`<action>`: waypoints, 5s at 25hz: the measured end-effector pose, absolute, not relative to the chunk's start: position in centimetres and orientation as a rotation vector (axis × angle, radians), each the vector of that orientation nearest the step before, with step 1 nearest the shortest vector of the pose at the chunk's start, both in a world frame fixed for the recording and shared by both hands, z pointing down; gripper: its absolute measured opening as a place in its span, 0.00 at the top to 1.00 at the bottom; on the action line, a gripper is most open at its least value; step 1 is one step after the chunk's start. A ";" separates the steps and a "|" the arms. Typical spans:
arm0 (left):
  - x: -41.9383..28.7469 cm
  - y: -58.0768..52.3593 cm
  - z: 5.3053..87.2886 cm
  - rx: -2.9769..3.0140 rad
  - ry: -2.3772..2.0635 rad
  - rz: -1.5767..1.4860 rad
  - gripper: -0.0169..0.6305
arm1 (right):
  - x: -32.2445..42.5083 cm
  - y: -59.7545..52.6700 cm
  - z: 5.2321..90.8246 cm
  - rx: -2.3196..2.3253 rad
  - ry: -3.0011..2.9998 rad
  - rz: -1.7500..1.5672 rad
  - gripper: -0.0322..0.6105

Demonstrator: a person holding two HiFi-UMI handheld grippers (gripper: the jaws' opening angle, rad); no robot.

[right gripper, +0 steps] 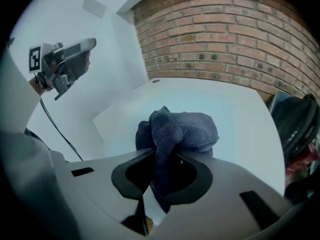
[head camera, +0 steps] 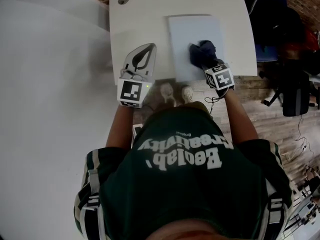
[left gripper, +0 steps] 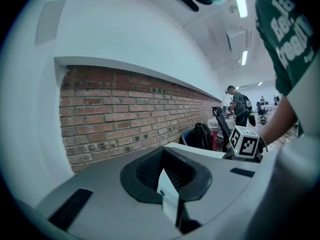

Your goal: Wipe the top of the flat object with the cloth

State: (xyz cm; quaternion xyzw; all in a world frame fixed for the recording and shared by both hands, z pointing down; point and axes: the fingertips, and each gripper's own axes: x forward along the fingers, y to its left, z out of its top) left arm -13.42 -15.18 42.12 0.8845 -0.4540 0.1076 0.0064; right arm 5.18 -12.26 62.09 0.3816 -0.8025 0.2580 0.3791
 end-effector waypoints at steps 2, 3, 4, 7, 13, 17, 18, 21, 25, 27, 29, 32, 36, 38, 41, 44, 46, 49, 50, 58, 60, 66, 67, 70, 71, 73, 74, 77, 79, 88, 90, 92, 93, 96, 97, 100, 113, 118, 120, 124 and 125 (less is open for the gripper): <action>-12.9 -15.2 42.1 2.779 -1.405 0.338 0.98 | 9.4 -12.3 61.8 1.055 -2.001 0.659 0.87; -12.7 -15.2 42.1 2.789 -1.394 0.339 0.98 | 11.3 -12.3 61.8 1.090 -1.975 0.657 0.87; -12.4 -15.3 42.1 2.799 -1.384 0.340 0.98 | 12.8 -12.2 61.8 1.118 -1.952 0.656 0.87; -11.9 -15.5 42.0 2.812 -1.368 0.343 0.98 | 14.6 -12.0 62.4 1.145 -1.935 0.657 0.87; -11.3 -15.7 42.3 2.798 -1.358 0.341 0.98 | 4.4 -10.1 59.7 0.919 -2.157 0.569 0.87; -11.0 -15.8 42.3 2.807 -1.350 0.341 0.98 | -3.6 -6.2 61.5 0.624 -2.200 0.482 0.87; -11.0 -15.7 42.3 2.812 -1.350 0.342 0.98 | -4.2 -5.8 62.1 0.594 -2.186 0.451 0.87; -11.3 -15.7 42.6 2.803 -1.369 0.344 0.98 | -2.8 -5.9 62.8 0.621 -2.155 0.447 0.87; -12.0 -16.2 42.9 2.774 -1.402 0.326 0.98 | 4.1 -6.6 63.1 0.768 -2.058 0.525 0.87; -12.0 -16.4 42.9 2.775 -1.406 0.325 0.98 | 8.0 -7.0 63.2 0.868 -2.005 0.568 0.87; -12.0 -16.5 42.9 2.776 -1.404 0.325 0.98 | 10.3 -7.1 63.1 0.938 -1.976 0.619 0.87; -11.5 -16.8 42.8 2.778 -1.400 0.331 0.98 | 10.4 -7.5 62.4 0.943 -1.999 0.616 0.87; -11.3 -17.0 42.8 2.780 -1.398 0.351 0.98 | 9.4 -12.0 59.5 1.043 -2.131 0.568 0.87; -11.5 -17.1 42.8 2.770 -1.401 0.360 0.98 | 9.4 -16.0 58.6 1.087 -2.140 0.510 0.87; -11.7 -17.4 42.4 2.769 -1.418 0.368 0.98 | 9.4 -23.5 58.6 1.094 -2.087 0.375 0.87; -12.1 -17.2 42.3 2.759 -1.445 0.379 0.98 | 9.1 -29.7 60.7 1.051 -2.008 0.333 0.87; -12.1 -17.0 42.4 2.752 -1.451 0.377 0.98 | 9.2 -31.3 62.0 1.009 -1.962 0.326 0.87; -12.3 -17.0 42.7 2.749 -1.453 0.378 0.98 | 9.2 -28.6 62.5 0.941 -1.938 0.374 0.87; -12.4 -17.1 42.8 2.744 -1.451 0.376 0.98 | 9.1 -26.6 62.6 0.904 -1.940 0.406 0.87; -12.3 -17.9 44.0 2.733 -1.413 0.362 0.98 | 8.2 -6.0 63.4 0.526 -1.879 0.569 0.87; -12.4 -18.0 44.0 2.730 -1.414 0.358 0.98 | 8.2 -4.9 63.1 0.477 -1.857 0.535 0.87; -13.9 -17.7 44.0 2.705 -1.442 0.340 0.98 | 3.2 -20.9 59.2 0.761 -2.053 0.239 0.87; -14.2 -17.5 44.1 2.696 -1.454 0.340 0.98 | 1.9 -24.0 58.9 0.777 -2.076 0.203 0.87; -15.3 -16.8 44.7 2.678 -1.468 0.343 0.98 | -1.2 -30.5 60.8 0.761 -2.051 0.192 0.87; -15.5 -16.6 44.9 2.675 -1.471 0.343 0.98 | -1.6 -31.3 62.0 0.742 -2.018 0.227 0.87; -16.0 -16.3 44.9 2.666 -1.487 0.334 0.98 | -1.9 -31.5 63.3 0.718 -1.982 0.294 0.87; -16.3 -16.1 44.8 2.662 -1.501 0.328 0.98 | -2.0 -31.0 63.1 0.704 -1.983 0.320 0.87; -17.1 -15.7 44.5 2.660 -1.540 0.315 0.98 | -1.5 -25.9 62.8 0.613 -1.987 0.392 0.87; -17.7 -15.8 44.4 2.653 -1.549 0.296 0.98 | -0.9 -20.7 63.2 0.554 -1.986 0.416 0.87; -17.6 -16.9 44.1 2.653 -1.533 0.281 0.98 | -0.6 -6.7 62.7 0.281 -1.953 0.443 0.87; -17.5 -16.7 44.0 2.652 -1.523 0.283 0.98 | -2.2 -12.0 60.7 0.419 -2.035 0.384 0.87; -17.6 -16.4 44.3 2.641 -1.519 0.285 0.98 | -4.4 -18.8 58.6 0.543 -2.106 0.281 0.87; -17.6 -16.2 44.4 2.636 -1.519 0.287 0.98 | -5.7 -22.3 57.7 0.593 -2.134 0.223 0.87; -17.7 -15.7 44.8 2.627 -1.533 0.294 0.98 | -8.7 -30.3 57.9 0.644 -2.123 0.155 0.87; -17.6 -15.7 44.8 2.622 -1.538 0.295 0.98 | -8.7 -31.1 59.7 0.621 -2.066 0.193 0.87; -17.7 -15.0 44.9 2.617 -1.549 0.316 0.98 | -8.2 -29.7 62.7 0.596 -1.995 0.256 0.87; -18.0 -15.4 45.1 2.616 -1.556 0.324 0.98 | -5.1 -2.9 63.5 0.192 -2.044 0.475 0.87; -15.1 -15.0 43.8 2.654 -1.562 0.313 0.98 | -4.6 -5.1 59.8 0.273 -2.135 0.333 0.87; -14.3 -14.7 42.5 2.677 -1.582 0.290 0.98 | -4.3 -7.4 56.2 0.386 -2.225 0.260 0.87; -12.5 -14.9 39.3 2.715 -1.649 0.238 0.98 | -1.8 -12.7 47.1 0.699 -2.440 0.106 0.87; -12.0 -15.1 38.5 2.721 -1.667 0.232 0.98 | -0.8 -13.8 45.0 0.790 -2.487 0.065 0.87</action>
